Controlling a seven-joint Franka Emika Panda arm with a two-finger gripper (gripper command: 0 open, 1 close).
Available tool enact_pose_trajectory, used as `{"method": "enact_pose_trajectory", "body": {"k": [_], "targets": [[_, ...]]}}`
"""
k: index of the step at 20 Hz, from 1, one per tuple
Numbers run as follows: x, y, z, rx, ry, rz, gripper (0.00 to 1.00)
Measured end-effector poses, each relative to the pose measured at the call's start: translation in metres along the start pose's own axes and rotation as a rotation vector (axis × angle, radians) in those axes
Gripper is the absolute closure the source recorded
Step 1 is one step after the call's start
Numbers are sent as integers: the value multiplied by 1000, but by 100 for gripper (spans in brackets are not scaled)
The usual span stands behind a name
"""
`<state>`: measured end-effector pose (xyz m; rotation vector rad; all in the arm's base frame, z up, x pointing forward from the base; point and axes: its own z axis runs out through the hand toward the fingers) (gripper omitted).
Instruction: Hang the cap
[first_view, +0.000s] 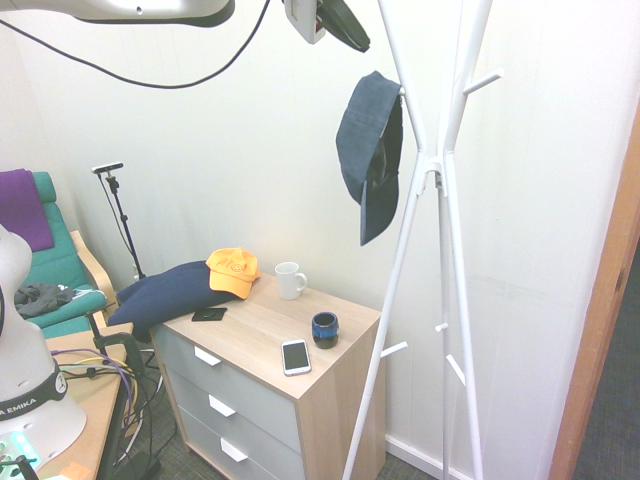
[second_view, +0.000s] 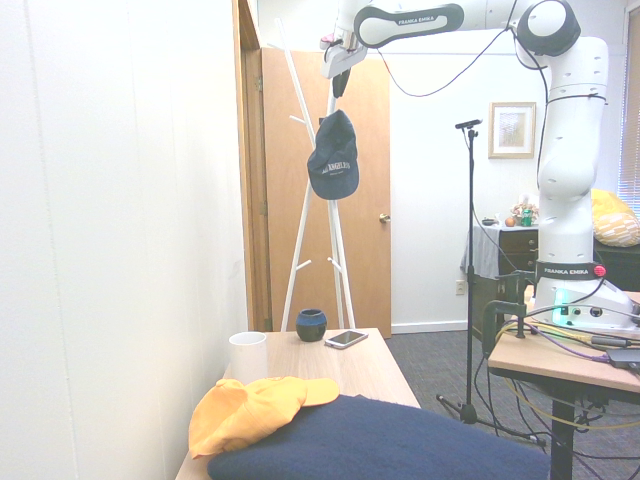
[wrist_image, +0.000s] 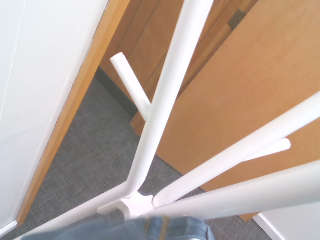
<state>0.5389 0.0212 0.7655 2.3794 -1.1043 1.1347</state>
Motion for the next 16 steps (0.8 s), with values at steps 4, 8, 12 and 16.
{"method": "enact_pose_trajectory", "body": {"k": [4, 8, 12, 16], "targets": [[-1, -1, 0, 4, 1, -3, 0], [-11, -6, -7, 63, -76, -9, 0], [-39, 3, -40, 132, -308, -87, 0], [-67, 19, -64, 164, -543, -189, 0]]}}
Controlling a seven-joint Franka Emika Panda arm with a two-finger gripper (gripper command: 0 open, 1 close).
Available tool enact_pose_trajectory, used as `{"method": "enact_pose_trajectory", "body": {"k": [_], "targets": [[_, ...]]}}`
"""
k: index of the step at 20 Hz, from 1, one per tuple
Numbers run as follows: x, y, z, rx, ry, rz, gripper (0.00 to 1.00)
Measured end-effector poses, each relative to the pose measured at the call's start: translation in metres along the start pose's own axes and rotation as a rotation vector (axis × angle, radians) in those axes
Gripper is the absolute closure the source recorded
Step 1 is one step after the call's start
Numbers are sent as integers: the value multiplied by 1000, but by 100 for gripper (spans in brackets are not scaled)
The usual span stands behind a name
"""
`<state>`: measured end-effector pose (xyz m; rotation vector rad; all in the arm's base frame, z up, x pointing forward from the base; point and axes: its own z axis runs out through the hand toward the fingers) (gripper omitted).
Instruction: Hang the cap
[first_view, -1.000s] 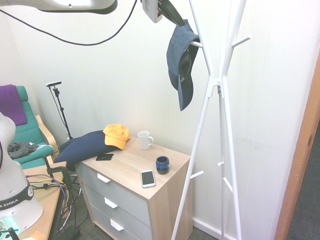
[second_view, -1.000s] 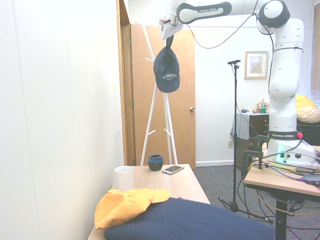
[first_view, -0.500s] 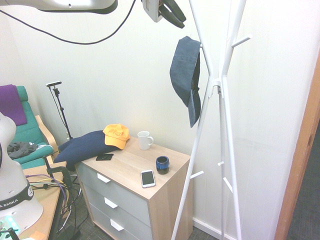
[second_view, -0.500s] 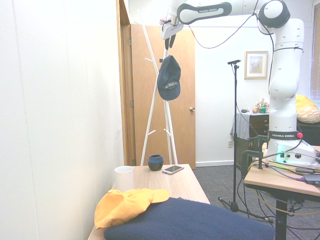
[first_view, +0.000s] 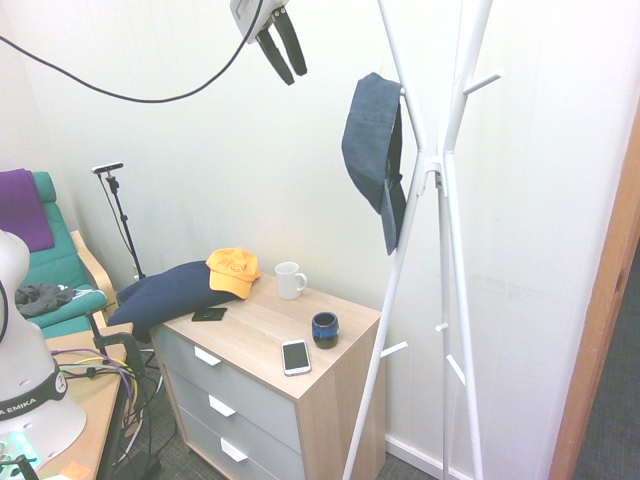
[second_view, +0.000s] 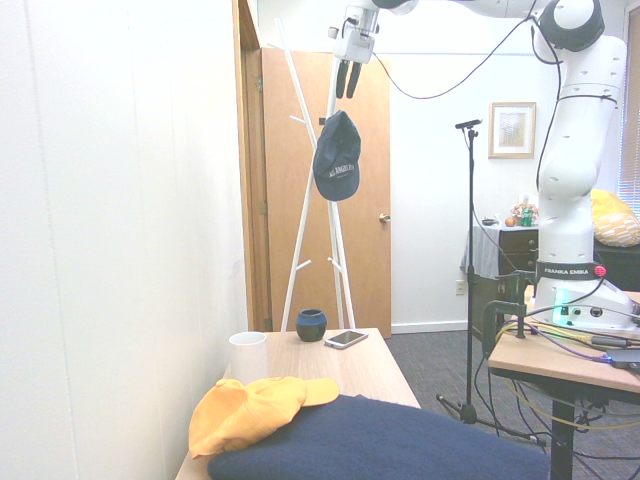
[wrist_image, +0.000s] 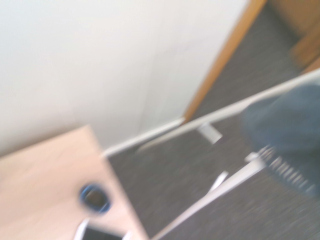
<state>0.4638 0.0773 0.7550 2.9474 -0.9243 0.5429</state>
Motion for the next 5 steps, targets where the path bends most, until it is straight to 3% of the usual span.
{"method": "enact_pose_trajectory", "body": {"k": [5], "targets": [[-22, 3, 23, -35, -258, -119, 0]]}}
